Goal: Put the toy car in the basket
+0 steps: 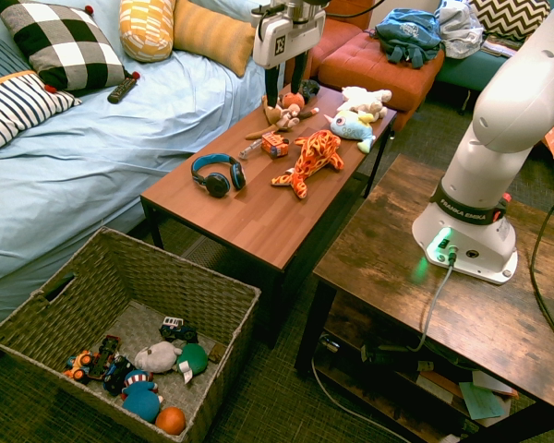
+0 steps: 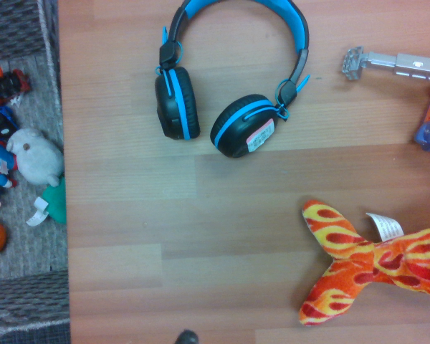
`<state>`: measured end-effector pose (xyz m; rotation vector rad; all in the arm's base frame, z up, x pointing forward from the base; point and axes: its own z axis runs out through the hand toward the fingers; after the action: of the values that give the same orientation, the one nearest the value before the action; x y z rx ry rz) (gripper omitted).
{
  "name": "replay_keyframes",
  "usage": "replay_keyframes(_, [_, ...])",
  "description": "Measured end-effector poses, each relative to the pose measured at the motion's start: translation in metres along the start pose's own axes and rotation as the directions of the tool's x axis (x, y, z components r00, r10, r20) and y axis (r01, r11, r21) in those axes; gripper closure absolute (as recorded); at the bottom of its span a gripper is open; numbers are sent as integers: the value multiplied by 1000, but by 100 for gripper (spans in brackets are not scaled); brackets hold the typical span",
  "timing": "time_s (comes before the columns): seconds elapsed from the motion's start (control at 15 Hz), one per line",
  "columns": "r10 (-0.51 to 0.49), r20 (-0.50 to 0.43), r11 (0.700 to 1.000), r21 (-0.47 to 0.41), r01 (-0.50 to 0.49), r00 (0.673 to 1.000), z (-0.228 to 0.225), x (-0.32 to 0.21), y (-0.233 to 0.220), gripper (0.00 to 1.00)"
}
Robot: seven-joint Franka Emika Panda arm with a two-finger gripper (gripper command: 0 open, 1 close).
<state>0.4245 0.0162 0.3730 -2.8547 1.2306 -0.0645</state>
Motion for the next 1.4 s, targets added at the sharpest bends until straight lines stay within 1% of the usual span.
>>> replay_keyframes(0.13, [-4, -4, 1000, -3, 4, 1000, 1, 1, 0, 0])
replay_keyframes(0.27, [16, -2, 1000, 1, -16, 1000, 6, 20, 12, 0])
replay_keyframes(0.47, [69, 41, 997, 20, -70, 997, 32, 97, 64, 0])
replay_keyframes(0.53, [79, 69, 996, 28, -82, 994, 45, 124, 72, 0])
replay_keyframes(0.73, [97, 155, 995, 21, -101, 983, 101, 191, 60, 0])
replay_keyframes(0.8, [99, 194, 995, 7, -102, 976, 124, 208, 54, 0])
replay_keyframes(0.93, [121, 246, 993, -48, -112, 962, 172, 236, 46, 0])
replay_keyframes(1.27, [159, 316, 984, -128, -123, 936, 245, 259, 20, 0])
replay_keyframes(1.4, [174, 336, 980, -152, -129, 926, 258, 266, 15, 0])
